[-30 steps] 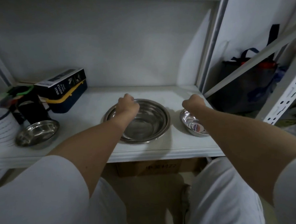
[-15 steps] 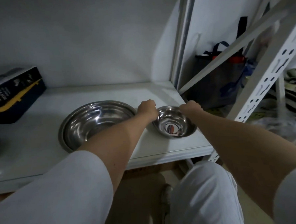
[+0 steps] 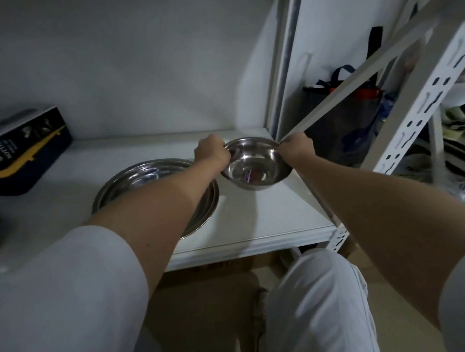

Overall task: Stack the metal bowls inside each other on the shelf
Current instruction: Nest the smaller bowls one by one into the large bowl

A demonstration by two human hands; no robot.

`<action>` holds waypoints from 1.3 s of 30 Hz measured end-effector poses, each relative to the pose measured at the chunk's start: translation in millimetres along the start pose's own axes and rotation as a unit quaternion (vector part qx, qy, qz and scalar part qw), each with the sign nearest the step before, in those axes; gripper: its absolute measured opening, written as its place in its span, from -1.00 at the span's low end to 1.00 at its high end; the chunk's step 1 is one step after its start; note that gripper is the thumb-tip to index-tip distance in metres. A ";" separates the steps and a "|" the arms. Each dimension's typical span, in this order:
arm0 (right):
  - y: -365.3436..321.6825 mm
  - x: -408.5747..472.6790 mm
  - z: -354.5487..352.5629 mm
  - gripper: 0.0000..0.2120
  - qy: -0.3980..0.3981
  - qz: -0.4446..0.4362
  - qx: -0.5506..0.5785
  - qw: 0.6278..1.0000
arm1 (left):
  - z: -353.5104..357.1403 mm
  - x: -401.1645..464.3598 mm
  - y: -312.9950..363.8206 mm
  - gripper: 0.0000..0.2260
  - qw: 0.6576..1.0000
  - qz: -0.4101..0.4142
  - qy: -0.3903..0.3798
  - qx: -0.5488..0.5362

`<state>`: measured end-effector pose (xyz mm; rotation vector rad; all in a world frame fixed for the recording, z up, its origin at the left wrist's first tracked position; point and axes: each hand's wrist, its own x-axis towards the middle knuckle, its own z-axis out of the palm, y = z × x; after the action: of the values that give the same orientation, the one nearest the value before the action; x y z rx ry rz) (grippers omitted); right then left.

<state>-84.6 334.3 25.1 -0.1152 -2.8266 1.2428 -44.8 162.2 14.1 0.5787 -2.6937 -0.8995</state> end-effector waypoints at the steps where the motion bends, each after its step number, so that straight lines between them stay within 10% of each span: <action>1: -10.6 -3.1 2.2 -0.80 -0.001 -0.014 0.007 1.000 | -13.2 1.1 -4.9 -0.74 1.000 -0.010 0.015 -0.010; 13: -85.9 -78.0 106.4 -0.91 -0.131 -0.083 -0.004 0.988 | -105.5 -40.1 -139.7 -0.76 0.979 -0.198 0.012 -0.050; 26: -91.7 -96.9 145.2 -0.72 -0.173 -0.126 -0.188 0.958 | -92.6 -45.9 -170.5 -0.80 0.983 -0.102 -0.004 0.152; 31: -131.7 -106.2 169.4 -0.72 -0.131 -0.183 -0.158 0.962 | -132.5 -47.5 -182.3 -0.68 0.986 -0.117 0.031 0.110; 39: -230.1 -191.9 259.7 -0.67 -0.275 -0.262 -0.066 0.923 | -231.0 -79.5 -286.1 -0.64 0.961 -0.209 0.091 0.154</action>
<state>75.5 -28.3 16.1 1.0751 -3.0319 1.0738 189.3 -132.2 10.0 1.2663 -2.5998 -0.4746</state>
